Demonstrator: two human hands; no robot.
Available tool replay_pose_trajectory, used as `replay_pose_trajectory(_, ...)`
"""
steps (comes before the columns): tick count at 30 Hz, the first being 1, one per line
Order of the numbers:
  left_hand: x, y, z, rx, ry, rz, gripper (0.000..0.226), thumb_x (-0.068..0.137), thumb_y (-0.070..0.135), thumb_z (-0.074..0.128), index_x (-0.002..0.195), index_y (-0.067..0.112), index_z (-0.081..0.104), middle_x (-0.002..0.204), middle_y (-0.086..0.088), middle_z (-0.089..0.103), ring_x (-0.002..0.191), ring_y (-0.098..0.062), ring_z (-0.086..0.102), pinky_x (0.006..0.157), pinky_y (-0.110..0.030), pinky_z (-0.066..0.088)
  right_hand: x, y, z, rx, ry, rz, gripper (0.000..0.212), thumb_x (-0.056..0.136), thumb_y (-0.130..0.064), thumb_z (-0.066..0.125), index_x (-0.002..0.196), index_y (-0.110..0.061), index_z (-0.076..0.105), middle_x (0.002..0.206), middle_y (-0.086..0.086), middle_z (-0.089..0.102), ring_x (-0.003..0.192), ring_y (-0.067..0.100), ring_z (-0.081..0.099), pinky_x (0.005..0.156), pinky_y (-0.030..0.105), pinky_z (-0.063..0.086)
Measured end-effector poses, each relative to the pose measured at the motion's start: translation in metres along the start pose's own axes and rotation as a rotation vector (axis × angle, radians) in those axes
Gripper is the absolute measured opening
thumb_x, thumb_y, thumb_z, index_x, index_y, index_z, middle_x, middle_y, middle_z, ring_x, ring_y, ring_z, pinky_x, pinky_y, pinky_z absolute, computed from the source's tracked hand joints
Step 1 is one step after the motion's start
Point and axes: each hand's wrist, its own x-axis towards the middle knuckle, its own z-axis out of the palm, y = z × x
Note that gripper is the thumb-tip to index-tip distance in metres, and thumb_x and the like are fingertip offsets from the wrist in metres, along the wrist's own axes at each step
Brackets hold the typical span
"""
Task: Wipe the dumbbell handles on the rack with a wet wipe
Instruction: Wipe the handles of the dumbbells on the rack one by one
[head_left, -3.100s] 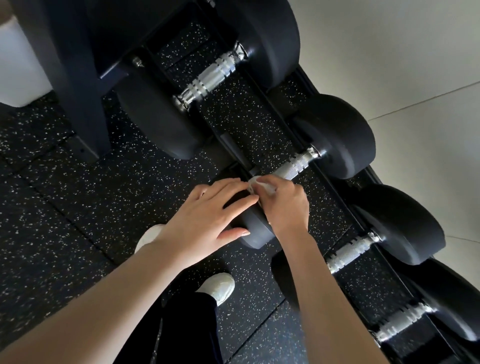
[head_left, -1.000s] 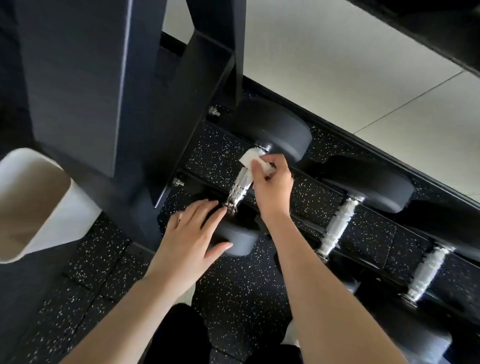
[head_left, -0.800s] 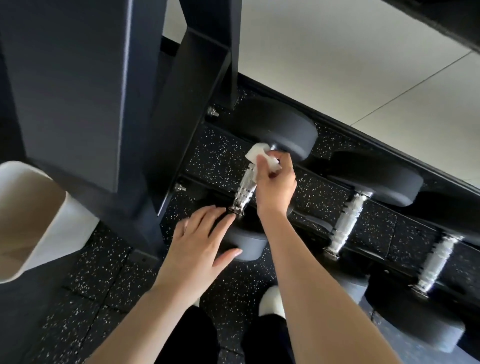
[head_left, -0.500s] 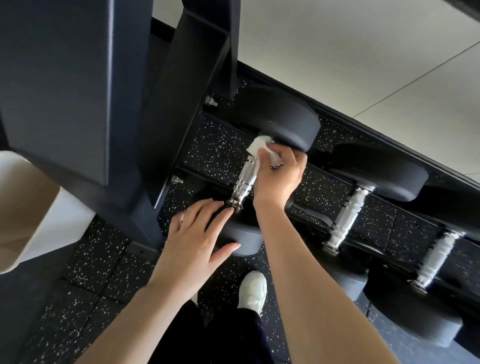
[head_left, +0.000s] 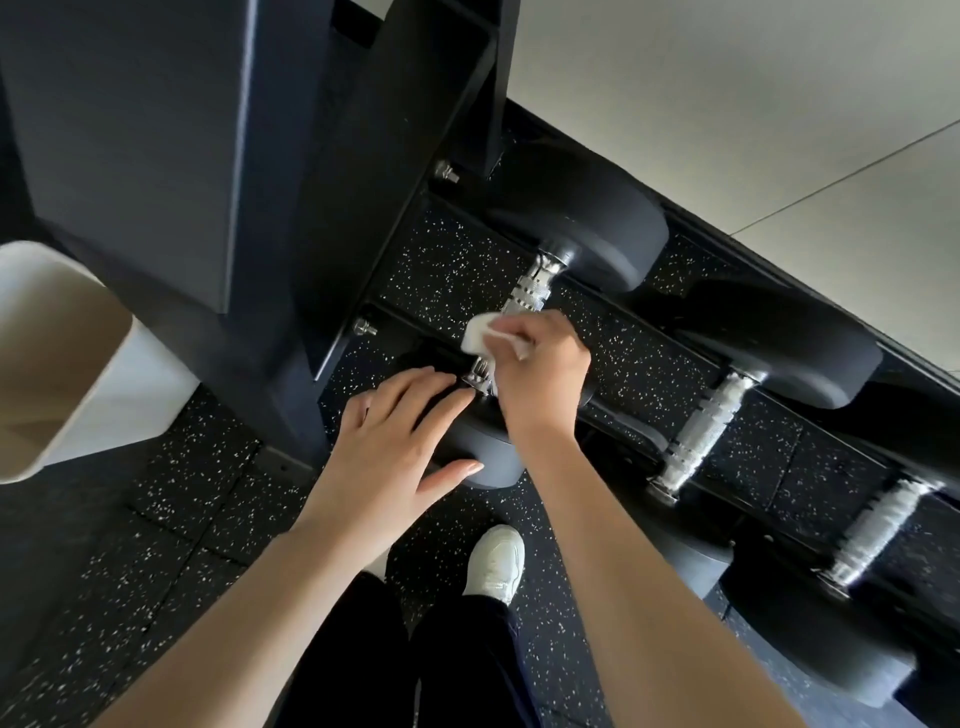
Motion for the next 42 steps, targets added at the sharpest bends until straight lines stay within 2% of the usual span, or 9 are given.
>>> replay_pose_trajectory(9, 0.0, 0.001, -0.003, -0.012, 0.014, 0.001, 0.057, 0.086, 0.054, 0.042, 0.129, 0.018, 0.054, 0.131, 0.0, 0.053, 0.128, -0.02, 0.041, 0.088, -0.045, 0.044, -0.016, 0.014, -0.018, -0.054, -0.301, 0.141, 0.009, 0.081, -0.008, 0.07, 0.087, -0.015, 0.069, 0.092, 0.001, 0.067, 0.085, 0.011, 0.06, 0.067, 0.007, 0.037)
replay_pose_trajectory(12, -0.001, 0.002, -0.003, -0.002, 0.002, 0.0, 0.058, 0.087, 0.054, 0.04, 0.13, 0.018, 0.053, 0.133, 0.0, 0.053, 0.129, -0.021, 0.042, 0.088, -0.044, 0.044, -0.017, 0.021, -0.021, -0.018, -0.289, 0.207, 0.007, 0.081, -0.011, 0.07, 0.086, -0.014, 0.066, 0.089, 0.0, 0.066, 0.085, 0.009, 0.057, 0.075, 0.01, 0.038)
replay_pose_trajectory(15, -0.002, 0.002, -0.002, -0.002, 0.002, -0.004, 0.057, 0.088, 0.054, 0.041, 0.131, 0.018, 0.052, 0.134, 0.0, 0.052, 0.129, -0.021, 0.042, 0.089, -0.045, 0.043, -0.014, 0.025, -0.018, 0.091, -0.267, 0.319, 0.013, 0.077, -0.008, 0.073, 0.079, -0.015, 0.063, 0.079, -0.003, 0.063, 0.074, 0.009, 0.058, 0.066, 0.01, 0.042)
replay_pose_trajectory(19, -0.003, 0.003, -0.001, -0.005, 0.0, -0.012, 0.058, 0.089, 0.054, 0.04, 0.132, 0.018, 0.052, 0.135, 0.0, 0.051, 0.13, -0.022, 0.043, 0.091, -0.045, 0.043, -0.013, 0.027, -0.016, 0.293, -0.099, 0.449, 0.011, 0.078, -0.009, 0.073, 0.079, -0.017, 0.066, 0.077, 0.0, 0.067, 0.069, 0.01, 0.061, 0.066, 0.018, 0.048)
replay_pose_trajectory(24, -0.002, 0.002, 0.0, -0.008, 0.001, -0.005, 0.057, 0.089, 0.054, 0.041, 0.132, 0.018, 0.053, 0.135, 0.0, 0.052, 0.13, -0.022, 0.043, 0.091, -0.044, 0.042, 0.007, 0.018, -0.013, 0.381, 0.07, 0.447, 0.014, 0.082, -0.011, 0.07, 0.081, -0.023, 0.063, 0.083, -0.002, 0.068, 0.078, 0.013, 0.066, 0.071, 0.024, 0.055)
replay_pose_trajectory(29, -0.003, 0.002, 0.001, -0.008, -0.001, -0.007, 0.058, 0.09, 0.054, 0.04, 0.133, 0.017, 0.053, 0.135, -0.001, 0.052, 0.13, -0.021, 0.043, 0.092, -0.045, 0.042, 0.043, 0.003, -0.016, 0.468, 0.241, 0.418, 0.01, 0.082, -0.011, 0.07, 0.083, -0.016, 0.062, 0.078, -0.003, 0.066, 0.075, 0.011, 0.065, 0.073, 0.021, 0.053)
replay_pose_trajectory(33, -0.003, 0.002, 0.001, -0.005, 0.005, 0.002, 0.058, 0.089, 0.054, 0.041, 0.133, 0.018, 0.052, 0.135, 0.0, 0.052, 0.13, -0.021, 0.043, 0.093, -0.042, 0.038, 0.035, 0.006, -0.009, 0.564, 0.144, 0.454, 0.017, 0.081, -0.025, 0.071, 0.092, -0.018, 0.061, 0.088, -0.006, 0.068, 0.082, 0.006, 0.066, 0.08, 0.027, 0.054)
replay_pose_trajectory(37, -0.001, 0.0, 0.0, 0.003, 0.009, 0.017, 0.058, 0.089, 0.054, 0.041, 0.132, 0.018, 0.054, 0.134, 0.0, 0.053, 0.129, -0.021, 0.044, 0.092, -0.042, 0.039, 0.035, 0.013, -0.008, 0.608, 0.065, 0.477, 0.027, 0.088, -0.029, 0.063, 0.107, -0.01, 0.064, 0.092, -0.007, 0.069, 0.083, 0.002, 0.064, 0.079, 0.019, 0.051)
replay_pose_trajectory(42, -0.001, 0.0, 0.001, 0.017, 0.021, 0.022, 0.058, 0.089, 0.055, 0.042, 0.132, 0.017, 0.054, 0.134, 0.0, 0.053, 0.129, -0.022, 0.044, 0.091, -0.041, 0.038, 0.04, 0.018, -0.012, 0.627, -0.043, 0.428, 0.023, 0.091, -0.031, 0.058, 0.091, -0.009, 0.065, 0.077, -0.006, 0.066, 0.086, 0.009, 0.065, 0.096, 0.034, 0.049)
